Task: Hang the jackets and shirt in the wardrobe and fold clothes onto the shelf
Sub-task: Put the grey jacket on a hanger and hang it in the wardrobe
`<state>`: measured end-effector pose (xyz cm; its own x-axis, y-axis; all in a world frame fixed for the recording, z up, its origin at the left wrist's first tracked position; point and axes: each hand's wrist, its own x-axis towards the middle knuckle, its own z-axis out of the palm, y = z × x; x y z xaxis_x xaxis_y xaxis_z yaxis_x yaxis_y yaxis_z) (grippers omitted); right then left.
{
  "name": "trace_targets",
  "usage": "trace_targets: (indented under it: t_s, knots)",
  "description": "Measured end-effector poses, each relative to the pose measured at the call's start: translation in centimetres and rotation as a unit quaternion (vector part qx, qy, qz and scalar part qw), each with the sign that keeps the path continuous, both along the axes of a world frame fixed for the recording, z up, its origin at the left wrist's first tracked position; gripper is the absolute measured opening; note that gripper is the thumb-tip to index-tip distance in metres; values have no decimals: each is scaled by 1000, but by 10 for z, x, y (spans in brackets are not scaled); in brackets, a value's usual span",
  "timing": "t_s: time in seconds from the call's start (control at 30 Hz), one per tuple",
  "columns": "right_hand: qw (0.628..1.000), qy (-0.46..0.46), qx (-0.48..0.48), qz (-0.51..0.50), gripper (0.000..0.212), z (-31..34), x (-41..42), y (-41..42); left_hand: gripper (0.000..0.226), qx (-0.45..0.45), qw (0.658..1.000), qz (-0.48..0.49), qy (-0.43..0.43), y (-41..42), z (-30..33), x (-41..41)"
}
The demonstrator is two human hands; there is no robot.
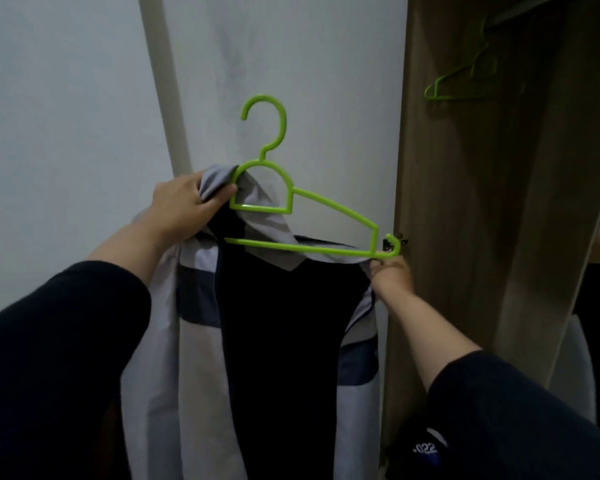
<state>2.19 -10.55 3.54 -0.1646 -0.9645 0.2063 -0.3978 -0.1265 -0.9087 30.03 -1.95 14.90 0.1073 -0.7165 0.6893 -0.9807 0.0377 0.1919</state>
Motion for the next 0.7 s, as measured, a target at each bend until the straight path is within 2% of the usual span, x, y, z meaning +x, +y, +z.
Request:
trace_targets:
  t_s: [0.1,0.2,0.27,0.33,0.43,0.53,0.6,0.7]
  knots:
    - [997,20,-67,36,24,16,-5,-5,81,-2,999,4,32,7,-9,14]
    - [992,-34,-104,70,15,38,-10,-6,79,-5,998,-4,59,7,-11,27]
    - [990,-31,-123,63,34,52,-11,-8,75,-3,999,-8,43,6,-14,31]
    - [984,10,-168,59,48,67,-11,-7,74,-3,1000,-3,16,5,-19,33]
    - [976,85,-200,30,53,88,-12,-4,68,-14,999,12,-41,1,-24,32]
    - [978,118,-170,4,54,104,-15,-2,46,8,995,28,-98,-3,-23,20]
    - [987,81,-140,2,49,115,-13,3,39,14,991,54,-120,-7,-21,8]
    - [996,-41,-84,-10,41,128,-5,7,32,-6,988,93,-119,-17,-21,-7]
